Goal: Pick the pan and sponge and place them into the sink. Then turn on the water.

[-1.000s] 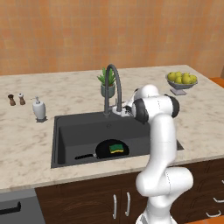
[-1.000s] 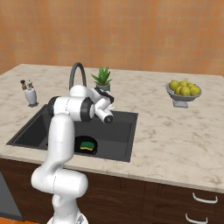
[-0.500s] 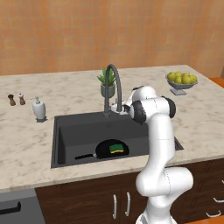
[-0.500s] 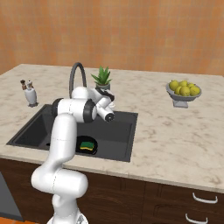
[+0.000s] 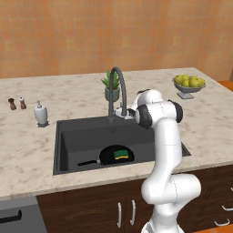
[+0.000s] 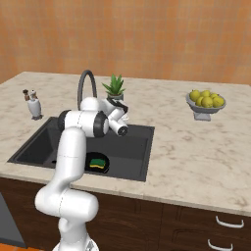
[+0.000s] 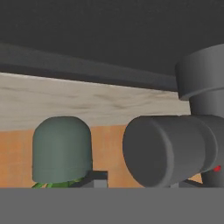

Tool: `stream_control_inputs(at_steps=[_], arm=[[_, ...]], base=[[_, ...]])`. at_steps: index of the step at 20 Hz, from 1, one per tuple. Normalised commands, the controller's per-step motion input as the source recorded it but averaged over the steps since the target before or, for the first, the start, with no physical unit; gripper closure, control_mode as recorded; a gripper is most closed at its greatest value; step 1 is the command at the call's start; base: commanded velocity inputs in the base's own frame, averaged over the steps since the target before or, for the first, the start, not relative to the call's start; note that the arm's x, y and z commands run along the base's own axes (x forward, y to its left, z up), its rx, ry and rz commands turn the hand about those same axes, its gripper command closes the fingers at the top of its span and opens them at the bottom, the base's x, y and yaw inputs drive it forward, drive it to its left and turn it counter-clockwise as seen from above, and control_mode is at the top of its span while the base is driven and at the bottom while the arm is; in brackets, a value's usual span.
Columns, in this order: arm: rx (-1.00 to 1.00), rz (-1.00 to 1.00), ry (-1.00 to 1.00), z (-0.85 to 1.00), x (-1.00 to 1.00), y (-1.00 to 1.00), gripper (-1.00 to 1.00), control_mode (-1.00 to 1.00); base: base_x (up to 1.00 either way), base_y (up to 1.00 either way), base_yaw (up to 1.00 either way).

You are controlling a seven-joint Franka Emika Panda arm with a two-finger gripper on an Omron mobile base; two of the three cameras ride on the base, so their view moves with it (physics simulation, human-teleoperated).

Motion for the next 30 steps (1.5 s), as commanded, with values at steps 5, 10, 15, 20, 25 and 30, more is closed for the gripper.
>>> stream_control_inputs(at_steps=[5,10,15,20,25,30], arm=[[0.03,-0.05,0.00,-0.20,0.02,-0.28,1.00,-1.00],[0.12,-0.20,0.06,-0.27,0.12,-0.54,1.00,-1.00],[0.13,-0.23,0.14,-0.35,0.16,-0.57,1.00,-1.00],[0.19,-0.16,0.15,-0.35,0.09,-0.83,1.00,-1.00],[0.38,-0.01,0.04,-0.12,0.00,-1.00,1.00,-1.00],[0.38,0.00,0.04,-0.13,0.00,-1.00,1.00,-1.00]], base=[[0.00,0.00,0.00],[0.00,0.00,0.00],[0.00,0.00,0.00],[0.00,0.00,0.00],[0.00,0.00,0.00],[0.00,0.00,0.00]])
